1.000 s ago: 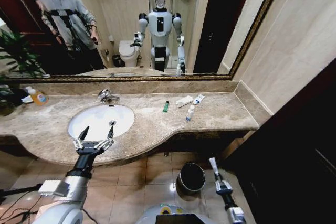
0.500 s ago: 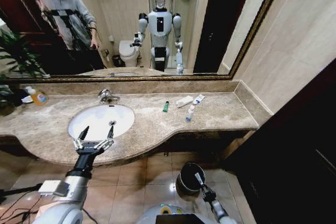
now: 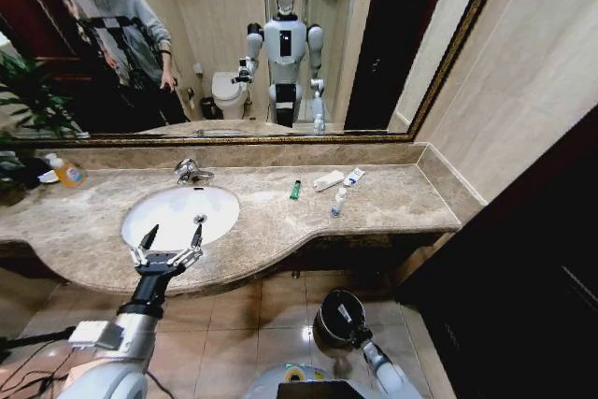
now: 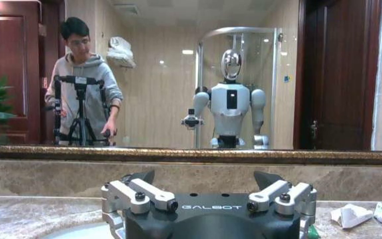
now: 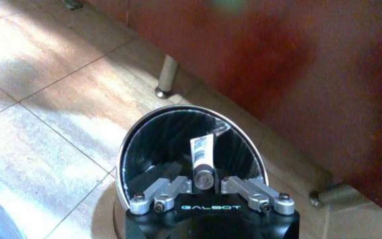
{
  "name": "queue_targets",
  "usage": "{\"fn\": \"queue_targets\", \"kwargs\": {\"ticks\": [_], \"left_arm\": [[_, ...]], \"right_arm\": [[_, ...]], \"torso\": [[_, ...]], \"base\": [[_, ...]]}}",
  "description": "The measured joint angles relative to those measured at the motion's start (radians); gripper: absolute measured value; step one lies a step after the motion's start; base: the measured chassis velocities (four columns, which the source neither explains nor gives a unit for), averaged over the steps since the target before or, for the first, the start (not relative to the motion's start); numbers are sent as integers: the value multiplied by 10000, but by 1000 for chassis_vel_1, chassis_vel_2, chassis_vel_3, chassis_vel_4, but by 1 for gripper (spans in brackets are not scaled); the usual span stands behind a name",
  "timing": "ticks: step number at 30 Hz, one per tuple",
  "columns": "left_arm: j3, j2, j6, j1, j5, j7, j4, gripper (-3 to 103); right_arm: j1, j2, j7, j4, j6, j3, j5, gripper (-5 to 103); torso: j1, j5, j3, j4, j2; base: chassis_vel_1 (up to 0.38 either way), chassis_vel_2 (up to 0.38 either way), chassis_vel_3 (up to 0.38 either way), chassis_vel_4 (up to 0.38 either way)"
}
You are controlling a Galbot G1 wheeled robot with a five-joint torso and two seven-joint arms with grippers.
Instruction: Pick up the trash from the sink and place it in the trash bin.
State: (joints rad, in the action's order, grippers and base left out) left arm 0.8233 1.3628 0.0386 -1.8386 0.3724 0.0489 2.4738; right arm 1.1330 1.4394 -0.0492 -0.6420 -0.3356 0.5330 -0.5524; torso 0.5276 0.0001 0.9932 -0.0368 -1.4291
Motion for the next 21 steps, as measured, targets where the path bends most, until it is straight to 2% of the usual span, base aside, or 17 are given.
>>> {"fn": "queue_targets", "kwargs": {"ticks": [3, 16, 17, 19, 20, 21], "left_arm": [[0, 0, 0, 0, 0, 0, 0, 100], [0, 0, 0, 0, 0, 0, 0, 100], [0, 0, 0, 0, 0, 0, 0, 100], [0, 0, 0, 0, 0, 0, 0, 100], [0, 0, 0, 0, 0, 0, 0, 100], [0, 0, 0, 0, 0, 0, 0, 100]], "right_arm": [[-426, 111, 115, 657, 46, 112, -388, 17], [-709, 83, 148, 1125, 179, 48, -537, 19], [-715, 84, 148, 1158, 184, 51, -546, 30], [-711, 91, 148, 1165, 190, 55, -551, 30], [-692, 101, 148, 1143, 200, 59, -552, 40], [-661, 110, 148, 1096, 212, 59, -552, 40]], "torso": [[0, -1, 0, 0, 0], [0, -1, -1, 0, 0], [0, -1, -1, 0, 0], [0, -1, -1, 0, 0], [0, -1, -1, 0, 0], [0, -1, -1, 0, 0]], "base": [[0, 0, 0, 0], [0, 0, 0, 0], [0, 0, 0, 0], [0, 0, 0, 0], [0, 0, 0, 0], [0, 0, 0, 0]]}}
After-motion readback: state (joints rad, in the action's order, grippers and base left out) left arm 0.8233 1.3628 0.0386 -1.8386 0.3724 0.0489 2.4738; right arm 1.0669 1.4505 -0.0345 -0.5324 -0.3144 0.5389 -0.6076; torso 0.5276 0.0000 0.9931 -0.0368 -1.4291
